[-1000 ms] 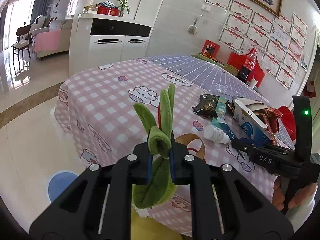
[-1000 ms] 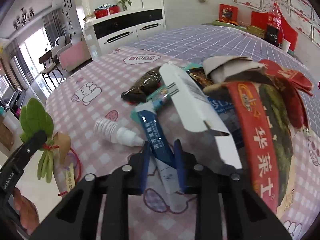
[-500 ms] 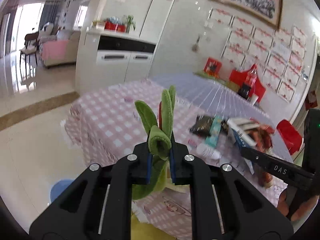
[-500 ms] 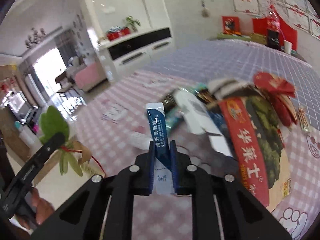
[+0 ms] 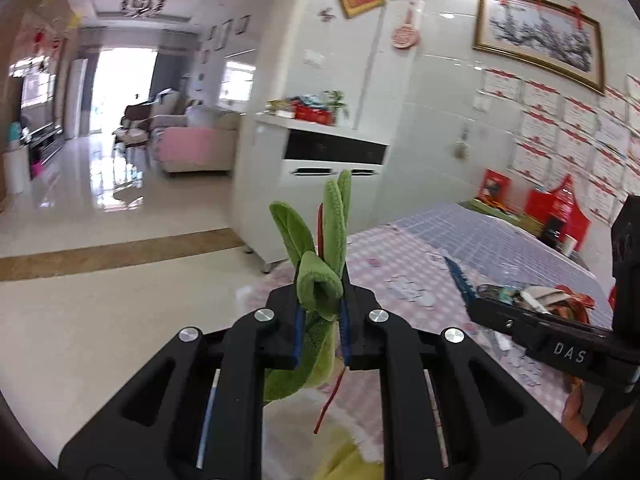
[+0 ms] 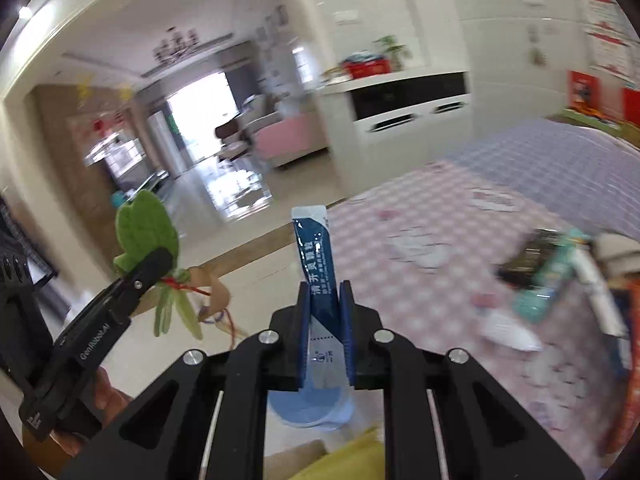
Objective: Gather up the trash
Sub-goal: 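Carry the leaves and blue packet over the blue bin with both tools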
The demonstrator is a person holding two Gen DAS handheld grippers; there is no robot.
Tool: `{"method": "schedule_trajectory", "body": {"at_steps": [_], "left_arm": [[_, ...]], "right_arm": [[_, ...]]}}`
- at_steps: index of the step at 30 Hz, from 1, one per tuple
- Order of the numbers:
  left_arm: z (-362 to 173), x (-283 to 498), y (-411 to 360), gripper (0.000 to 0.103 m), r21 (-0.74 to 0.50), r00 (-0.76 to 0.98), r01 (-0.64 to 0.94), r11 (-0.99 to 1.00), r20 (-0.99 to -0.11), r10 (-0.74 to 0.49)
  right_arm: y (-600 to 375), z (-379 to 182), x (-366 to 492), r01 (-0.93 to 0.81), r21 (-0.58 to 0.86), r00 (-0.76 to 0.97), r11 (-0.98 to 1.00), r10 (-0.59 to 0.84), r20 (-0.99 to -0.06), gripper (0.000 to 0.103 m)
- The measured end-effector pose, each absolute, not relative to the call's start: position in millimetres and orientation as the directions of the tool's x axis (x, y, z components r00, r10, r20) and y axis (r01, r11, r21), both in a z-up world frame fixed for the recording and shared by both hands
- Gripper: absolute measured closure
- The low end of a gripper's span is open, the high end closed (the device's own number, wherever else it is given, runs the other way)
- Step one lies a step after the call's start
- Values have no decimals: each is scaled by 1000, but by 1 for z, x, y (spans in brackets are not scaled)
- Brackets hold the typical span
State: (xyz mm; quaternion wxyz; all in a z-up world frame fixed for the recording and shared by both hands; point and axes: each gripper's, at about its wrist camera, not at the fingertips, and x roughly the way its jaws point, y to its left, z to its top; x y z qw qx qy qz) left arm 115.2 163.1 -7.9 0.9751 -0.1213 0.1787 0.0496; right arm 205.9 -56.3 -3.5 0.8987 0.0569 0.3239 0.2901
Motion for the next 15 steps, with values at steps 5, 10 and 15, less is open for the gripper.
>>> {"method": "schedule_trajectory", "body": {"at_steps": [5, 10, 15], "left_arm": [[-28, 112, 199, 89, -211, 893, -255, 944, -426, 146], [-58, 122, 227, 89, -176, 827, -347, 921, -521, 212], [-95, 135, 254, 89, -214, 768, -382, 899, -614, 181]], "right_arm": [[-7, -20, 207, -535, 301, 545, 789, 595, -591, 88], [35, -46, 209, -570, 321, 467, 757, 619, -632, 88], [68, -73, 218, -561, 291, 425, 775, 571, -702, 88]]}}
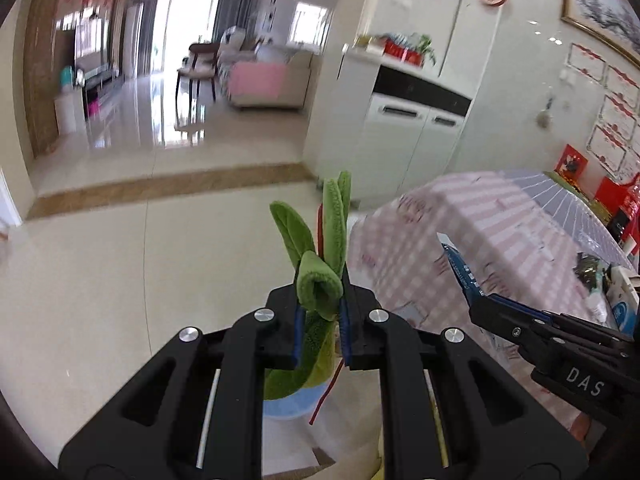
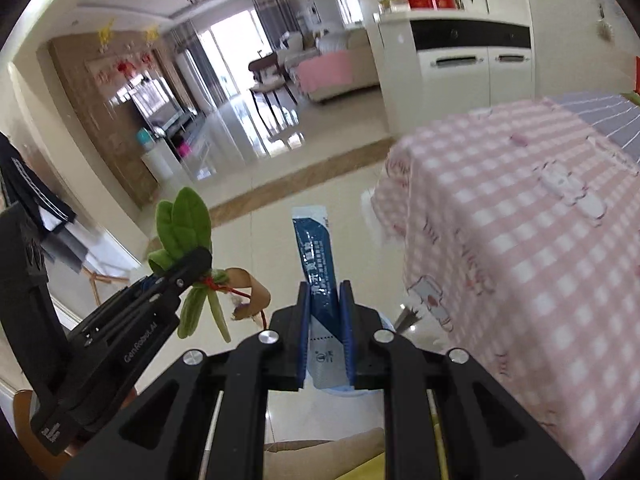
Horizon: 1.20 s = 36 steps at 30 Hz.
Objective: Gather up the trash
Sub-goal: 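Carry the leaves and blue packet over the blue bin with both tools, then open both tools to drop the leaves and packet into the bin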
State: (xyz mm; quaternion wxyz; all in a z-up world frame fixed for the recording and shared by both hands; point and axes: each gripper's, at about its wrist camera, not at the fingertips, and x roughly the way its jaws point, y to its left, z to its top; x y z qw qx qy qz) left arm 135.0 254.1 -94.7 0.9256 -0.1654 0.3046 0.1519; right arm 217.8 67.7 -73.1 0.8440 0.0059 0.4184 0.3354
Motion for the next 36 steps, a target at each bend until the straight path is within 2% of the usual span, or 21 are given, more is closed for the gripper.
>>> {"method": "schedule_trajectory", "body": {"at_steps": [4, 5, 6, 7, 17, 20, 22, 23, 26, 36], "left_arm": [[-125, 145, 265, 86, -230, 719, -406, 884, -678, 153], [-135, 150, 269, 72, -225, 693, -418, 880, -705, 149], [-142, 151, 274, 37, -232, 686, -433, 871, -711, 152], [-146, 152, 279, 27, -246, 688, -446, 860, -709, 154], [-156, 143, 305, 26, -230, 649, -524, 820, -731, 210], [-153, 135, 308, 26, -185, 625, -544, 818, -740, 248], [-152, 129, 311, 26, -165, 612, -558, 813, -744, 269], [-150, 125, 313, 26, -156, 606, -562, 812, -746, 276], [-146, 117, 315, 26, -132, 597, -573, 809, -743, 302], [-137, 120, 294, 26, -82, 597, -545, 834, -737, 318]], "right_arm": [[77, -89, 226, -556, 284, 400, 781, 551, -733, 88], [78, -91, 228, -549, 279, 403, 788, 542, -738, 88], [80, -94, 230, -546, 276, 402, 791, 536, -743, 88], [78, -97, 229, -544, 276, 400, 792, 534, -745, 88], [96, -123, 241, -566, 265, 341, 781, 514, -787, 88], [114, -131, 247, -578, 281, 311, 766, 525, -792, 83], [126, -133, 251, -586, 279, 298, 761, 523, -799, 45], [131, -134, 254, -578, 269, 299, 771, 506, -809, 16], [133, -131, 256, -569, 278, 335, 774, 527, -781, 15], [115, -135, 254, -584, 300, 299, 754, 543, -785, 15]]}}
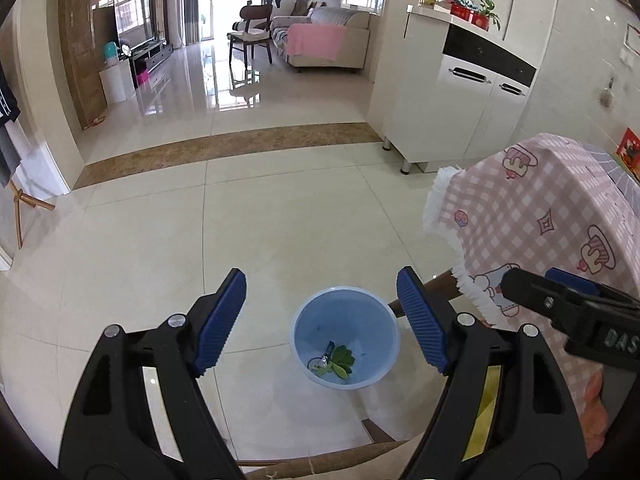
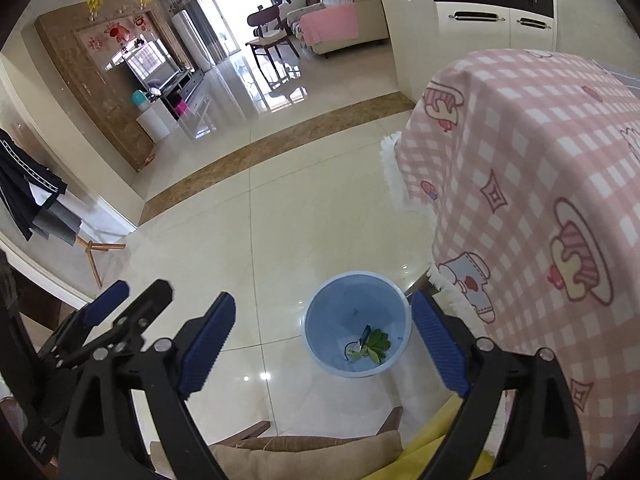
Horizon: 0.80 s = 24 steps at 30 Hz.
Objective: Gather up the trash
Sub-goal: 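Open both tools to drop the leaves and packet into the bin, then return to the table and grasp the white eye-drop bottle with the right tool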
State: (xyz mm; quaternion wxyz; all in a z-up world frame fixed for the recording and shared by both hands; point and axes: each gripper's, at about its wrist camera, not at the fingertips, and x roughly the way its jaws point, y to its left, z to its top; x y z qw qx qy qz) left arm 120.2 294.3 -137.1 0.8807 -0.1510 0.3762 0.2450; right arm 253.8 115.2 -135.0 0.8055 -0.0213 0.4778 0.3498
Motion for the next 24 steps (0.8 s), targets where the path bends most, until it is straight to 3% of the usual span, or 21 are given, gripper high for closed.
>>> {"method": "schedule_trajectory", "body": {"at_steps": [14, 24], "left_arm": [[-98, 142, 237, 26, -92, 671, -407, 909, -705, 230], [-57, 162, 159, 24, -76, 777, -192, 978, -621, 104]], "right_arm": [[38, -78, 238, -557, 292, 451, 777, 579, -680, 15], [-84, -47, 238, -318, 369, 658, 873, 484, -577, 13]]}}
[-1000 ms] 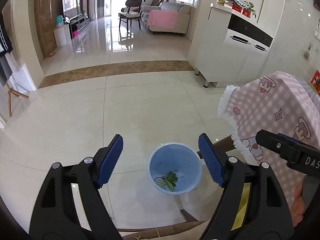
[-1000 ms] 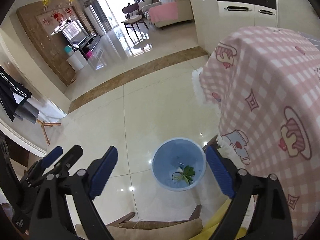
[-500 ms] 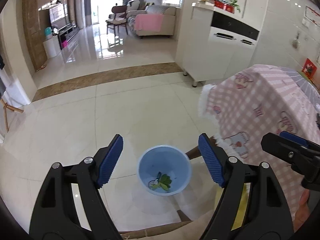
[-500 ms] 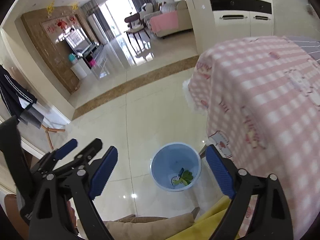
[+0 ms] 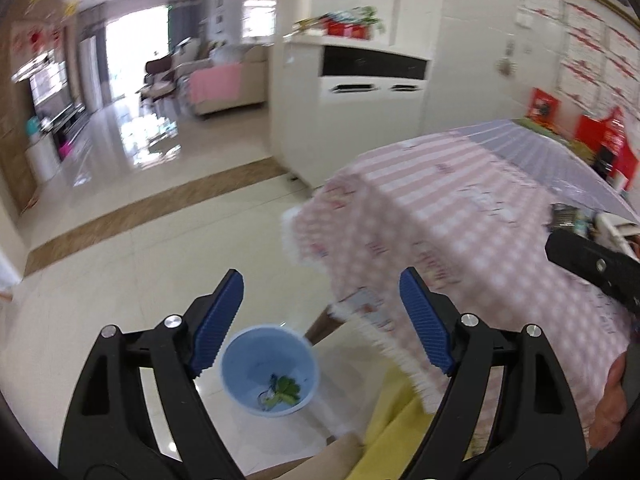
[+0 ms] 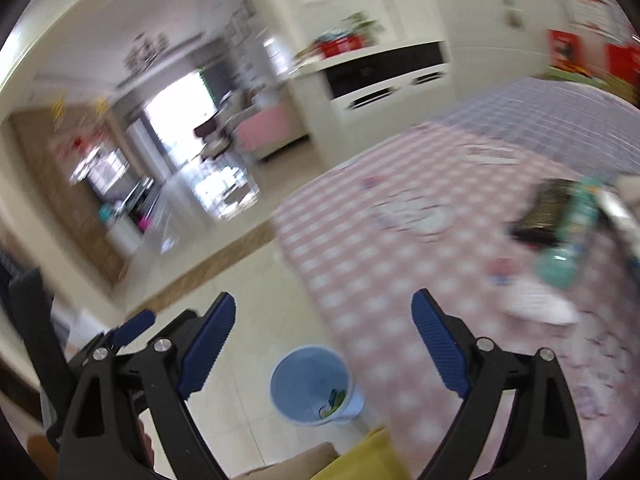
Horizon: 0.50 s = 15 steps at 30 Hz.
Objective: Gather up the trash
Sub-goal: 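Return to the table and grasp the white eye-drop bottle with the right tool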
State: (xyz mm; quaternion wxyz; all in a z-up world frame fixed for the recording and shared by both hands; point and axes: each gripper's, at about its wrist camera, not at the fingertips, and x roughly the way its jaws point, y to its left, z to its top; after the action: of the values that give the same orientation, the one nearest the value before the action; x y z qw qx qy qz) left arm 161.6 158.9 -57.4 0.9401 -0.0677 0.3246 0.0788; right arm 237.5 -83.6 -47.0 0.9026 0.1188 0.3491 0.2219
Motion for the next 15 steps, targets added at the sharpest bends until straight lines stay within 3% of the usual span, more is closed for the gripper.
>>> {"method": "schedule_trajectory", "body": {"at_steps": [8, 15], "left_arm": [[-44, 178, 101, 23, -84, 810, -18, 996, -585, -35], [-47, 191, 67, 23, -77, 804, 63, 995, -587, -97]], "right_arm": [[-160, -65, 247, -43, 355, 747, 934, 266, -609, 10], [-179, -90, 261, 63, 333, 704, 941, 194, -683, 10]]}}
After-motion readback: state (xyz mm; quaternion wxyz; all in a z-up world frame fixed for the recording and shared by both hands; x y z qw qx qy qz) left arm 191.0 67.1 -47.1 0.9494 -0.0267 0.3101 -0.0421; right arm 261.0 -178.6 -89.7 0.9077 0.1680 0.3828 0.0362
